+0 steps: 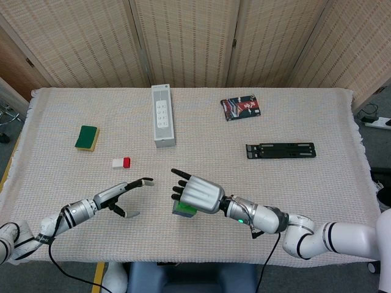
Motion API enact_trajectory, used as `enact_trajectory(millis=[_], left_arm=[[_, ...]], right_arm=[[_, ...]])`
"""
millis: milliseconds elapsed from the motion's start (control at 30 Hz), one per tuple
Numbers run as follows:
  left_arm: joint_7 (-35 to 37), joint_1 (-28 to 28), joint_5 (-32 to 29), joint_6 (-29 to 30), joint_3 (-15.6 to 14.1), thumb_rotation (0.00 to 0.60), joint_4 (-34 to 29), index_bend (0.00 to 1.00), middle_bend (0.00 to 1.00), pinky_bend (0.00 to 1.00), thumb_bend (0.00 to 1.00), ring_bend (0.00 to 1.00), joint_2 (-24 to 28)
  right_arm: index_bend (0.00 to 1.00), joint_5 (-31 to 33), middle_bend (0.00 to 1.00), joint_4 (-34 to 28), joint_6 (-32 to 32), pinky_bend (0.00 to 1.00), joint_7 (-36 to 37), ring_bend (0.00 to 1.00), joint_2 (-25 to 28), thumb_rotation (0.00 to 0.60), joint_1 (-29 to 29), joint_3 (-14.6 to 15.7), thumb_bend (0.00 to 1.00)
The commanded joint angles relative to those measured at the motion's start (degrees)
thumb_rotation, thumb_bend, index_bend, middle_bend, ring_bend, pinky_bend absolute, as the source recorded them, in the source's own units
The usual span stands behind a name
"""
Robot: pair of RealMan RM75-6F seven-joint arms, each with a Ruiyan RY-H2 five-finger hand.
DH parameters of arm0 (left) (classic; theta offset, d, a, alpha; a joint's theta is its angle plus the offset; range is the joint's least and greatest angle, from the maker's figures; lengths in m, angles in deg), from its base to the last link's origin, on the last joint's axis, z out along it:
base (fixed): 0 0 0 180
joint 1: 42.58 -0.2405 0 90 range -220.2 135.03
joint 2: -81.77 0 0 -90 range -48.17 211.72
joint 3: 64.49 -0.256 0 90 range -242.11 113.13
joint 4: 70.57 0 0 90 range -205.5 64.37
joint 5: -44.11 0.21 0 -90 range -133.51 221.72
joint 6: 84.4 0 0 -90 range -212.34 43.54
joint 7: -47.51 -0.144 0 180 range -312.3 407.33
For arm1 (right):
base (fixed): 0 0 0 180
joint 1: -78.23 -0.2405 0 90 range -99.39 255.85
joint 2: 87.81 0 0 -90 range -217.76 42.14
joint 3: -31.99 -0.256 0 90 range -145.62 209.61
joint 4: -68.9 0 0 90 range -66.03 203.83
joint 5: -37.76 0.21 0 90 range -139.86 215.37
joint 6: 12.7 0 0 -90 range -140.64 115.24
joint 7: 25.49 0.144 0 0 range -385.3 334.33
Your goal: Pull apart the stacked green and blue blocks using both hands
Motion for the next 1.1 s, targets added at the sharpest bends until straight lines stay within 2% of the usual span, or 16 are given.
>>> enact_trajectory(millis=[33,667,1100], left_arm=[[2.39,0.97,0.63,1.17,-1.47,0.6,1.71,0.14,0.0,0.0,0.37,0.0,-1.42],[12.5,5.14,1.87,4.77,-5.63,0.6,6.46,0.13,0.0,0.0,0.36,0.0,-6.72],[15.34,6.98,0.86,5.04,-6.86,0.6,8.98,0.15,0.0,0.0,0.36,0.0,-10.14]], right_arm=[[1.0,0.44,0.39,-0.16,0.16,0.0,0.32,0.34,-0.22,0.6,-0.04,-0.18,0.29],[1.0,1.2,0.39,1.76,0.7,0.0,0.66,0.35,-4.18,0.6,-0.94,-0.68,0.29],[1.0,1.6,0.39,3.49,0.23,0.0,1.56,0.35,-5.98,0.6,-1.12,-0.9,0.29]])
